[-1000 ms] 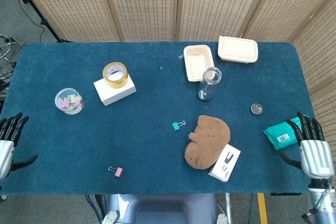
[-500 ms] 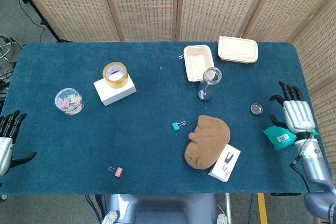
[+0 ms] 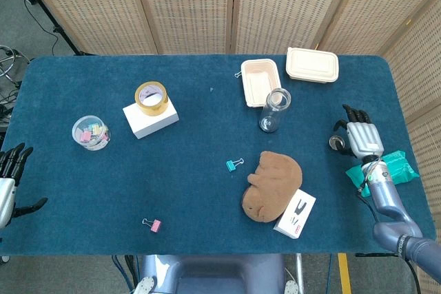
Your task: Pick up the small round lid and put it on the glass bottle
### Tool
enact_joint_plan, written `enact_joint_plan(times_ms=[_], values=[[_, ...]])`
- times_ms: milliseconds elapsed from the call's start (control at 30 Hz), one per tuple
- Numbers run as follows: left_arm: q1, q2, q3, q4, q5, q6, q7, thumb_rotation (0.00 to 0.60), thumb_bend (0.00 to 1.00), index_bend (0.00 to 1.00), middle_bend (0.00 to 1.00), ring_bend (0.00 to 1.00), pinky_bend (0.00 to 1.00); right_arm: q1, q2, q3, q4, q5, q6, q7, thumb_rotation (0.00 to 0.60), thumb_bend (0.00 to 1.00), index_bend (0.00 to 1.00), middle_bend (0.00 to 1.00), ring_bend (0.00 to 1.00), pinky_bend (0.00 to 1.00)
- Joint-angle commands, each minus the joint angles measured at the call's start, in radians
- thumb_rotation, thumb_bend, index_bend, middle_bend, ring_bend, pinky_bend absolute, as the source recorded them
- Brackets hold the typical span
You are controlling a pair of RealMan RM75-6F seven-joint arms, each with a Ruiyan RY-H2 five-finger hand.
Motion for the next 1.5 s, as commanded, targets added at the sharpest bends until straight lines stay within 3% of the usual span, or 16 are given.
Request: enact_joint_plan(times_ms=[33,700,1500], values=[[0.001,0.002,-0.003,0.000,-0.005,0.001,-0.001,0.600,0.00,0.00,0.00,0.00,0.00,0.020,-0.035,-0.009,0.050,0.018,-0.033,0.004,0.600,0.44,0.38,0.00,0.00,0.00],[-0.003,-0.001,-0.005,-0.005,-0.022,-0.013,0.012,0.600,0.00,0.00,0.00,0.00,0.00,0.027,-0.141,-0.082,0.269,-0.077,-0.014,0.113,0.600,0.44,0.37,0.00,0.00,0.00],[-0.003,-0.007,-0.006,-0.006,-0.039,-0.024,0.026,0.600,0.00,0.00,0.00,0.00,0.00,0.043,-0.262,-0.123,0.534,-0.140,-0.036,0.224,0.600,0.44,0.42,0.00,0.00,0.00]])
